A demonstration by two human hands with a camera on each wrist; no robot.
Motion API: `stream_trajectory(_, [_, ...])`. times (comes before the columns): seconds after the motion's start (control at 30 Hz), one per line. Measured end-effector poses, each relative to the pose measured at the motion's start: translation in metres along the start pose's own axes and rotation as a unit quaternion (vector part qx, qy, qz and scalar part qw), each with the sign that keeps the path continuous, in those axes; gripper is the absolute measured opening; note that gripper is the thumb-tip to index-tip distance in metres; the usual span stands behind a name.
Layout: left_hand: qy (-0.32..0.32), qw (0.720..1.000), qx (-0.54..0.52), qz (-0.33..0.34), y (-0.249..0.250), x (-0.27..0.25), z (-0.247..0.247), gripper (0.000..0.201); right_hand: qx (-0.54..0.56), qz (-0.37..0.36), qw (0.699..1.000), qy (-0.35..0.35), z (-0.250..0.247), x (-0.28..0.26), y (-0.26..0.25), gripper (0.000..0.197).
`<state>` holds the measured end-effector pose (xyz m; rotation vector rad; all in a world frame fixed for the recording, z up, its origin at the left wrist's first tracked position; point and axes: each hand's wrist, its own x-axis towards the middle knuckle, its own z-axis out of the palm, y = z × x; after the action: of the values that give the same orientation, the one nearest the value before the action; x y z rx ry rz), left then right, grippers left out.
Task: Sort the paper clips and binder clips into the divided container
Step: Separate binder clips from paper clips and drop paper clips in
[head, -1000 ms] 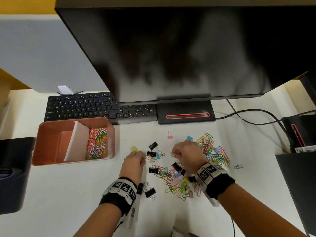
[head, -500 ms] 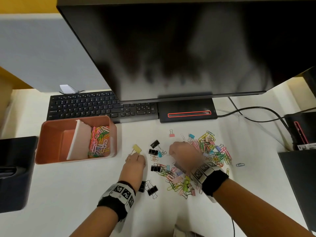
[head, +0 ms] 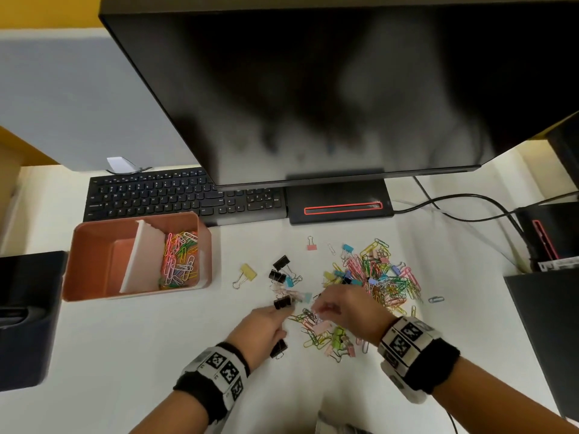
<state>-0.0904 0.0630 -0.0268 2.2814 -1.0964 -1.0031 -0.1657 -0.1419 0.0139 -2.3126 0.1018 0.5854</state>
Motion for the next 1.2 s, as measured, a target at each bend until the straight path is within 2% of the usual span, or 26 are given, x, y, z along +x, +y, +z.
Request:
stream_trajectory(0.1, [0.039,0.999,-0.017,-0.02,-0.001,0.002,0.001,0.043,0.015,-0.007,0.999,-0.042,0.02,-0.009,0.0,0.014])
stream_trajectory(0.23, [0.055,0.998,-0.006,0.002,0.002,0.007,0.005,0.04,0.009,0.01,0.997,-0.073,0.032,-0.014,0.002,0.034])
stream_trajectory(0.37, [0.05,0.998,0.024,0.012,0.005,0.018,0.011,0.033,-0.025,0.051,0.997,-0.05,0.024,-0.013,0.016,0.038])
stream_trajectory(0.47, [0.077,0.996,0.034,0.0,0.008,0.024,0.012,0.019,-0.046,0.07,0.996,-0.008,0.013,-0.014,0.023,0.042])
stream_trajectory(0.57, [0.094,0.995,0.04,-0.008,0.008,0.026,0.013,0.012,-0.047,0.062,0.997,0.027,0.011,-0.012,0.021,0.045])
stream_trajectory(0.73, [0.092,0.995,0.041,-0.015,0.001,0.026,0.017,0.007,-0.033,0.045,0.998,0.023,0.034,0.002,0.001,0.053])
stream_trajectory(0.8, [0.086,0.995,0.052,-0.011,-0.001,0.026,0.017,0.007,-0.035,0.057,0.997,0.033,0.041,0.01,0.002,0.049])
stream_trajectory(0.93, [0.064,0.997,0.041,0.009,-0.002,0.025,0.017,0.015,-0.063,0.076,0.994,0.055,0.041,0.02,0.008,0.02])
stream_trajectory(1.07, [0.071,0.997,0.015,-0.001,0.005,0.03,0.018,0.032,-0.075,0.064,0.993,0.06,0.037,0.021,0.012,0.017])
stream_trajectory(1.2, [0.091,0.995,0.012,-0.041,0.012,0.04,0.016,0.019,-0.076,0.062,0.993,0.06,0.037,0.023,0.013,0.013])
